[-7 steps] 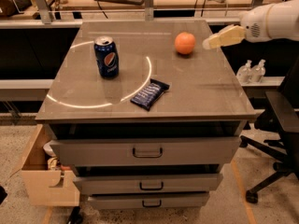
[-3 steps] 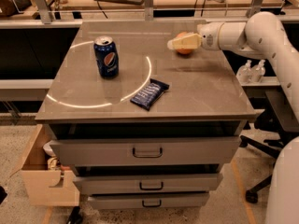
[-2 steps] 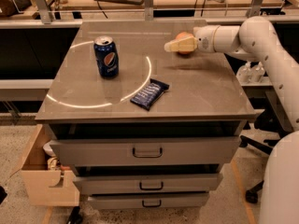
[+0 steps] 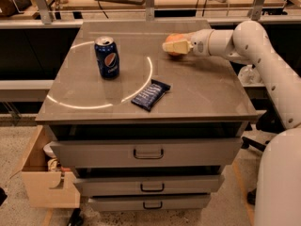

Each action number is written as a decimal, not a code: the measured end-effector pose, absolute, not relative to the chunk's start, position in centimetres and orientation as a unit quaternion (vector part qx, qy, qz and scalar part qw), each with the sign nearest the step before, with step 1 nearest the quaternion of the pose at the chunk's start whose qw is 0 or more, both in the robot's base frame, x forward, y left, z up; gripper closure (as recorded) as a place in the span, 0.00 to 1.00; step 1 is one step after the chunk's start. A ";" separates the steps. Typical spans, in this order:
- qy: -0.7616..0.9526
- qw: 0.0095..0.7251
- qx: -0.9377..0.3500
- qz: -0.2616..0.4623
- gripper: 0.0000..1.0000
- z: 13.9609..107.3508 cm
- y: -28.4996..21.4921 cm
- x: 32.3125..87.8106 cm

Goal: Pick orange

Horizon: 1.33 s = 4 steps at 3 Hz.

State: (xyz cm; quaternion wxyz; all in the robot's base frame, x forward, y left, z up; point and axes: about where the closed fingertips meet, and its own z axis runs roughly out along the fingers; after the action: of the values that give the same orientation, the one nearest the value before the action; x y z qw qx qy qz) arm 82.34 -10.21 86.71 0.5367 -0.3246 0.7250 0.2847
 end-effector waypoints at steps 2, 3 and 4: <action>0.724 0.534 -0.327 0.288 0.87 86.4 -9.5 82.4; 0.724 0.533 -0.328 0.290 1.00 86.3 -9.1 82.4; 0.724 0.533 -0.328 0.291 1.00 86.3 -9.1 82.4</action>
Offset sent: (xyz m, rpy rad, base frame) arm 0.0003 0.0033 -0.0013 0.0006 0.0019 0.0044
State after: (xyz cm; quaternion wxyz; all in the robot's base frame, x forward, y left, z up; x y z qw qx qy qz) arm 82.44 -9.08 86.26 0.5325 -0.3284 0.7238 0.2911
